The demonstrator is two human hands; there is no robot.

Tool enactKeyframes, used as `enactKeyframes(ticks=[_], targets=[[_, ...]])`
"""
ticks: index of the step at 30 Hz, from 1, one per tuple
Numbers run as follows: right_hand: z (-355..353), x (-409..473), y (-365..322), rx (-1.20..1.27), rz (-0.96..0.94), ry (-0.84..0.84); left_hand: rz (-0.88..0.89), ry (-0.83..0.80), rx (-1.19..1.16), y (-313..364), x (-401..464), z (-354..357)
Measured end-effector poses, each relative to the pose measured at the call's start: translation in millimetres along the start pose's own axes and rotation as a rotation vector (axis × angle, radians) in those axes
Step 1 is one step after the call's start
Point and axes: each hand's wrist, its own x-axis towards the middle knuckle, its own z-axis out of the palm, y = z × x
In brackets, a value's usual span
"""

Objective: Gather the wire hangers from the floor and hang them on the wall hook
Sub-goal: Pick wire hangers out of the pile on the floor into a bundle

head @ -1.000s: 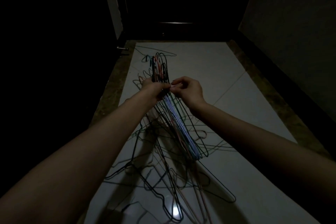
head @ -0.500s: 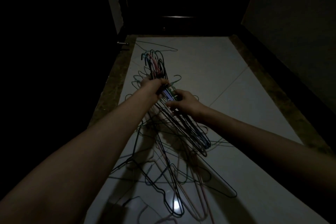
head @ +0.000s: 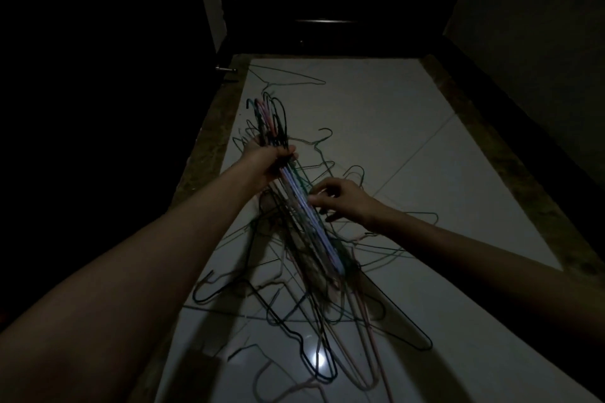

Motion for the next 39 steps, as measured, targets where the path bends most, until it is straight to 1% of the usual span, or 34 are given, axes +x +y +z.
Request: enactKeyframes(ticks=[5, 10, 14, 18, 23, 26, 32, 36, 39], targets=[[9, -1, 32, -0.055, 0.043, -0.016, 0.040, 0.031, 0.088, 6, -3, -29], [34, 4, 58, -0.192, 0.070, -0.060, -0.006, 0.012, 0.134, 9, -7, -59], [56, 8, 73, -0.172, 0.129, -0.116, -0.013, 0.022, 0.160, 10, -11, -72], [70, 11, 84, -0.225, 0.110, -0.144, -0.022, 0.006, 0.166, 11, -16, -79], [82, 16, 100, -0.169, 0.133, -0.067, -0.003, -0.003, 0.211, 12, -20, -78], [85, 14, 99, -0.212, 0.132, 0.014, -0.015, -0.009, 0.226, 12, -19, -77], [92, 12, 100, -0.328, 0.121, 0.016, -0.032, -0.004, 0.240, 12, -17, -74], [91, 13, 92, -0.153, 0.138, 0.055, -0.029, -0.010, 0.244, 14, -18, -74], [82, 16, 86, -0.140, 0.148, 0.102, -0.021, 0.006, 0.233, 17, -18, -73]])
